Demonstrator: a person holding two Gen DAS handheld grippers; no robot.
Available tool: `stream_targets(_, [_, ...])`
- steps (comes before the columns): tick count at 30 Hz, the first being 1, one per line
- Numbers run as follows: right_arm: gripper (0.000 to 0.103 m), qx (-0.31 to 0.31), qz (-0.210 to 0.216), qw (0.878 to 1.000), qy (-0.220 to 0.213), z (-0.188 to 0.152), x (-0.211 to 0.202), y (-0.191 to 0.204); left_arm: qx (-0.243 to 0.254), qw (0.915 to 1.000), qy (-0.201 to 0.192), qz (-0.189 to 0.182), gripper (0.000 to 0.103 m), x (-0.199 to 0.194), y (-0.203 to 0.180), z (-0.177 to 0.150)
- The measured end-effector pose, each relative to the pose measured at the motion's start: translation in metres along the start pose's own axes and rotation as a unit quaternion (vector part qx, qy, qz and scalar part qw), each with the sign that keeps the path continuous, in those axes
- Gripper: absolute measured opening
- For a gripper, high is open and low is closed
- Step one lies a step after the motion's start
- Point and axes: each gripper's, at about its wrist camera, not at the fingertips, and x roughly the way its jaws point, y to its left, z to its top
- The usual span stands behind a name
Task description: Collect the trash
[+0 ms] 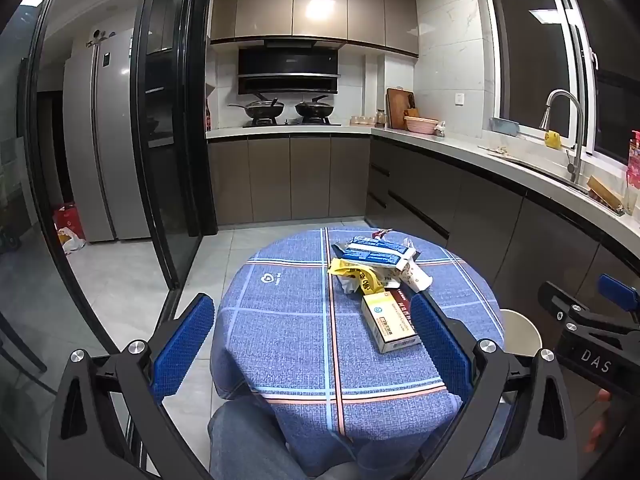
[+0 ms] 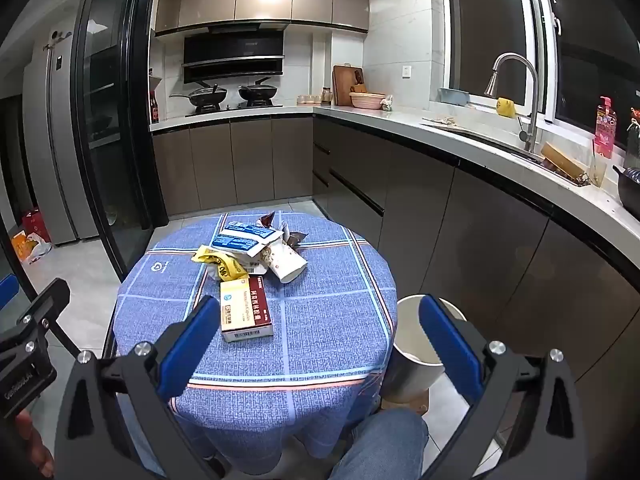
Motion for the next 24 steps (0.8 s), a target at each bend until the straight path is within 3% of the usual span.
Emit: stream_targets(24, [0.100, 0.001, -0.001, 1.000, -0.002, -0.0015, 0.0027, 0.0029, -0.006, 1.0000, -0.002, -0.003, 0.095, -0.0019, -0.0025, 0.0013])
